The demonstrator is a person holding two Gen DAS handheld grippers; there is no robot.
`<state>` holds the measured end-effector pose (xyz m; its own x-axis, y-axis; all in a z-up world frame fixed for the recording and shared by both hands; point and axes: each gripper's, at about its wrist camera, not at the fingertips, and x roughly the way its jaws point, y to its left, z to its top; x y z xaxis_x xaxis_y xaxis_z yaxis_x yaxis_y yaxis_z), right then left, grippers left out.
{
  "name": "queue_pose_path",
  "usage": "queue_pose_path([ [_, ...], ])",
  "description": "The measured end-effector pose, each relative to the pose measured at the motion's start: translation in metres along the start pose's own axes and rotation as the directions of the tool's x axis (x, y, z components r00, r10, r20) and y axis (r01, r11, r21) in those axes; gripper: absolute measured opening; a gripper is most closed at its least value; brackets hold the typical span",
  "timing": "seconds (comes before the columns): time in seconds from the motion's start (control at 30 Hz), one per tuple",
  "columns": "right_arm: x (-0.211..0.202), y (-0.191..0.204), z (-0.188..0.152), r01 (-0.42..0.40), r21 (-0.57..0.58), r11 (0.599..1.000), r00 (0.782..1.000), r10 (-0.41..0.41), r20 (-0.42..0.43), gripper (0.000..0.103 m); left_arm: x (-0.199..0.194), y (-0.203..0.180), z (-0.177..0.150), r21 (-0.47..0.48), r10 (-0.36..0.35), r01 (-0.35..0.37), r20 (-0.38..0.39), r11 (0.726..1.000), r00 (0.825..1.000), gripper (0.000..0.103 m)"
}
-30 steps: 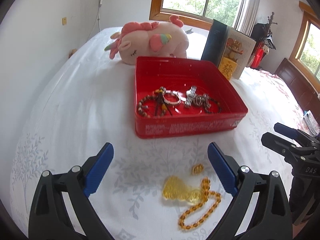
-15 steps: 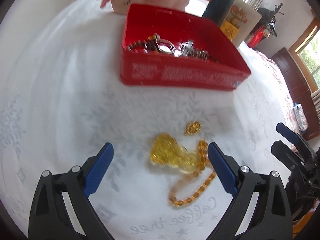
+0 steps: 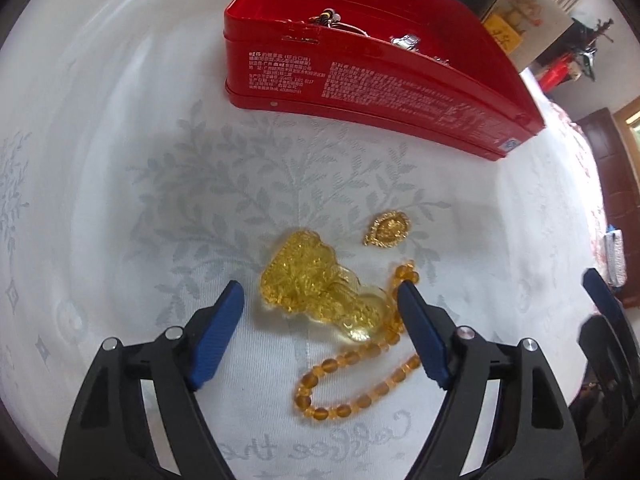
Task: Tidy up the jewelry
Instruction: 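Move the left tool to the yellow pendant and close on it, then lift the amber necklace with the left tool while the right tool grasps the gold charm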
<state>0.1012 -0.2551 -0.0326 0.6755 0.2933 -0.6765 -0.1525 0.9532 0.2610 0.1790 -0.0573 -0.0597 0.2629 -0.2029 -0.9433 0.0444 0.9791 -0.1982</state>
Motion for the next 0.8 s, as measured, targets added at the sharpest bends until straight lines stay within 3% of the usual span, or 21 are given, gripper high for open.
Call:
queue_pose_path([
  [0.1, 0.0, -0.004, -0.001, -0.002, 0.005, 1.0, 1.0, 0.002, 0.002, 0.099, 0.002, -0.003, 0.001, 0.0, 0.026, -0.026, 0.001, 1.0, 1.0, 0.077],
  [0.23, 0.005, -0.008, -0.001, -0.006, 0.011, 1.0, 1.0, 0.006, -0.004, 0.099, 0.002, -0.004, 0.004, -0.014, 0.058, -0.058, 0.008, 0.998, 0.998, 0.062],
  [0.37, 0.009, -0.011, -0.001, -0.013, 0.02, 1.0, 1.0, 0.014, -0.015, 0.099, -0.003, 0.0, 0.005, -0.007, 0.05, -0.05, 0.014, 0.999, 0.999, 0.041],
  [0.67, 0.02, -0.003, -0.001, -0.008, -0.014, 1.0, 0.999, 0.007, -0.051, 0.099, -0.019, 0.022, 0.009, 0.038, -0.026, 0.024, 0.051, 0.999, 0.998, 0.023],
  [0.8, 0.027, 0.002, 0.001, -0.001, -0.025, 1.0, 0.997, -0.001, -0.072, 0.099, -0.027, 0.038, 0.016, 0.043, -0.022, 0.018, 0.088, 0.999, 0.996, 0.017],
])
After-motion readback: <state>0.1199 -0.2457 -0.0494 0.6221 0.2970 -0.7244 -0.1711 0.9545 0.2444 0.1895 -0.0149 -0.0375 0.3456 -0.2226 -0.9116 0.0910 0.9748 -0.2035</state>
